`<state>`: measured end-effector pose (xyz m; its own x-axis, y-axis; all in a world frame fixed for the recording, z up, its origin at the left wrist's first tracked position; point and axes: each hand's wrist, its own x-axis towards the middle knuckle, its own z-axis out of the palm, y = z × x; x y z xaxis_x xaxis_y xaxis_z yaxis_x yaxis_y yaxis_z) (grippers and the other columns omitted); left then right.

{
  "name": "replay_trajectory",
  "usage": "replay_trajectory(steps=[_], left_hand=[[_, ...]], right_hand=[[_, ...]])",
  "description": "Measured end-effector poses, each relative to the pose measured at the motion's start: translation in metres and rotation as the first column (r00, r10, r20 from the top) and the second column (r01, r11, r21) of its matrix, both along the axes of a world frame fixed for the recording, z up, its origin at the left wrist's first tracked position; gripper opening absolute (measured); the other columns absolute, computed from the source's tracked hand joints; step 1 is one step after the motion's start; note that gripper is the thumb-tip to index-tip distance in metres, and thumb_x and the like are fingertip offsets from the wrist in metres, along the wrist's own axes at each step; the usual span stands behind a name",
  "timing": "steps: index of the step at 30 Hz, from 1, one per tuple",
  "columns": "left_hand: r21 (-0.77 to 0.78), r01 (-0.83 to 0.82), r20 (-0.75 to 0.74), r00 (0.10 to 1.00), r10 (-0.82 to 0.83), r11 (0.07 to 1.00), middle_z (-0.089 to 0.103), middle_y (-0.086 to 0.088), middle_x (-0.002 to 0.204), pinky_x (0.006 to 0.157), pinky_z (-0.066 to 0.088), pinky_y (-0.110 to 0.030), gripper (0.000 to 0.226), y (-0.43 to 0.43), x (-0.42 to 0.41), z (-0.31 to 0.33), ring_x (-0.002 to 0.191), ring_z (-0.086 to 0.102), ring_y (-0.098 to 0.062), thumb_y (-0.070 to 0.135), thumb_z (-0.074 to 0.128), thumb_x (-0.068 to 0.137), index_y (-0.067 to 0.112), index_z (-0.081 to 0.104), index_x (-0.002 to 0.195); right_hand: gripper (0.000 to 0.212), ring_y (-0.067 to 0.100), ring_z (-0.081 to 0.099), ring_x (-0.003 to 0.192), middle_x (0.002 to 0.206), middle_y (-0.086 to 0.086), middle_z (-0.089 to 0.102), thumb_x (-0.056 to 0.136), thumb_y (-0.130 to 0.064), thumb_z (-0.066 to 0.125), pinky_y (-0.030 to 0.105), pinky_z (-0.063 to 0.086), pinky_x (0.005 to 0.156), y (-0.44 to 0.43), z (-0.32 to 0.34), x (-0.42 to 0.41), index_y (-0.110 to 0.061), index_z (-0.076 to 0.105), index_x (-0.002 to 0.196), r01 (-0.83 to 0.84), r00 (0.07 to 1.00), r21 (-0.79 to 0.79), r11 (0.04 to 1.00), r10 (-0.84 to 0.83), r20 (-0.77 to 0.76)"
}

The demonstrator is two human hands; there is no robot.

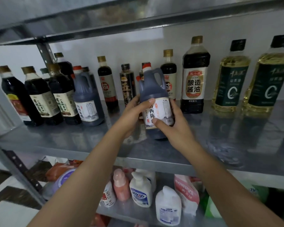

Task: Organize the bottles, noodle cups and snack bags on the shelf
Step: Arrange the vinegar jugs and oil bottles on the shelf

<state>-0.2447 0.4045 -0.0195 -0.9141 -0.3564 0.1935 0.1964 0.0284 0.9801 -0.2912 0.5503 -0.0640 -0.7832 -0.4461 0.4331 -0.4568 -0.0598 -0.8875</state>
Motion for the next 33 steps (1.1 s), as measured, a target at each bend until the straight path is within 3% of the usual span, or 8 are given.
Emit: replay_trajectory(steps=[4, 9, 12, 15, 17, 21, 25, 33], left_hand=[[-0.007, 0.033, 0.075, 0.997, -0.032, 0.999, 0.073, -0.002, 0.119, 0.097, 0.055, -0.05, 0.067, 0.003, -0.001, 0.009, 0.109, 0.071, -0.023, 0.041, 0.077, 0.078, 0.022, 0.053, 0.137], [-0.031, -0.043, 0.039, 0.998, 0.044, 0.999, 0.074, -0.003, 0.116, 0.076, 0.061, -0.031, 0.062, 0.007, -0.003, 0.012, 0.096, 0.074, -0.016, 0.027, 0.081, 0.082, 0.017, 0.052, 0.135], [0.077, -0.108, -0.04, 0.993, 0.111, 0.991, 0.075, -0.011, 0.113, 0.076, 0.06, -0.032, 0.054, 0.008, 0.0, 0.006, 0.097, 0.074, -0.023, 0.016, 0.08, 0.082, 0.008, 0.058, 0.13], [0.262, -0.062, -0.094, 0.991, 0.09, 0.963, 0.073, -0.015, 0.115, 0.086, 0.059, -0.039, 0.055, 0.009, 0.004, 0.005, 0.107, 0.071, -0.031, 0.022, 0.079, 0.08, 0.004, 0.061, 0.129], [0.302, -0.018, -0.115, 0.992, 0.055, 0.953, 0.073, -0.016, 0.115, 0.087, 0.059, -0.039, 0.057, 0.013, 0.008, 0.013, 0.107, 0.071, -0.032, 0.026, 0.079, 0.08, 0.003, 0.062, 0.129], [0.257, 0.055, -0.16, 0.987, -0.013, 0.965, 0.074, -0.018, 0.11, 0.082, 0.061, -0.037, 0.052, 0.023, 0.013, 0.023, 0.098, 0.073, -0.028, 0.025, 0.079, 0.079, 0.003, 0.064, 0.123], [0.237, 0.058, -0.173, 0.985, -0.016, 0.97, 0.075, -0.018, 0.106, 0.084, 0.06, -0.04, 0.045, 0.03, 0.01, 0.021, 0.096, 0.073, -0.029, 0.023, 0.075, 0.074, 0.006, 0.066, 0.115], [0.197, 0.099, -0.196, 0.979, -0.06, 0.975, 0.075, -0.016, 0.103, 0.079, 0.06, -0.037, 0.049, 0.036, 0.007, 0.02, 0.092, 0.072, -0.027, 0.022, 0.075, 0.074, 0.003, 0.065, 0.118]], right_hand=[[0.083, -0.002, 0.052, 0.119, 0.13, -0.022, 0.052, 0.085, -0.023, 0.078, 0.017, 0.042, 0.097, 0.002, 0.0, 0.002, -0.034, 0.03, 0.152, -0.003, 1.0, -0.01, 1.0, 0.003, 0.009], [0.076, -0.015, 0.05, 0.116, 0.125, -0.032, 0.05, 0.087, -0.025, 0.076, 0.005, 0.04, 0.092, 0.005, 0.0, 0.004, -0.042, 0.032, 0.148, -0.012, 0.999, 0.007, 1.0, 0.012, -0.031], [0.07, -0.022, 0.049, 0.111, 0.121, -0.037, 0.049, 0.089, -0.026, 0.074, 0.003, 0.042, 0.091, 0.005, 0.004, 0.006, -0.042, 0.035, 0.146, -0.035, 0.999, 0.006, 0.999, 0.035, -0.042], [0.073, -0.019, 0.053, 0.113, 0.127, -0.032, 0.052, 0.082, -0.038, 0.073, 0.012, 0.048, 0.096, 0.008, 0.012, 0.016, -0.037, 0.038, 0.147, -0.069, 0.993, -0.144, 0.987, 0.081, 0.083], [0.065, -0.01, 0.06, 0.111, 0.128, -0.026, 0.058, 0.075, -0.047, 0.071, 0.02, 0.053, 0.095, 0.009, 0.019, 0.029, -0.044, 0.046, 0.135, -0.048, 0.984, -0.194, 0.98, 0.08, 0.16], [0.037, -0.001, 0.069, 0.099, 0.103, -0.027, 0.071, 0.084, -0.03, 0.074, 0.034, 0.058, 0.089, 0.008, 0.021, 0.042, -0.052, 0.057, 0.108, -0.002, 0.972, -0.283, 0.959, 0.068, 0.224], [0.048, 0.006, 0.07, 0.102, 0.109, -0.019, 0.073, 0.071, -0.04, 0.073, 0.037, 0.059, 0.09, 0.015, 0.021, 0.049, -0.047, 0.06, 0.117, 0.056, 0.972, -0.358, 0.932, 0.031, 0.232], [0.05, 0.01, 0.069, 0.108, 0.115, -0.012, 0.073, 0.071, -0.037, 0.072, 0.041, 0.056, 0.095, 0.022, 0.017, 0.052, -0.041, 0.061, 0.12, 0.066, 0.975, -0.384, 0.921, 0.023, 0.221]])
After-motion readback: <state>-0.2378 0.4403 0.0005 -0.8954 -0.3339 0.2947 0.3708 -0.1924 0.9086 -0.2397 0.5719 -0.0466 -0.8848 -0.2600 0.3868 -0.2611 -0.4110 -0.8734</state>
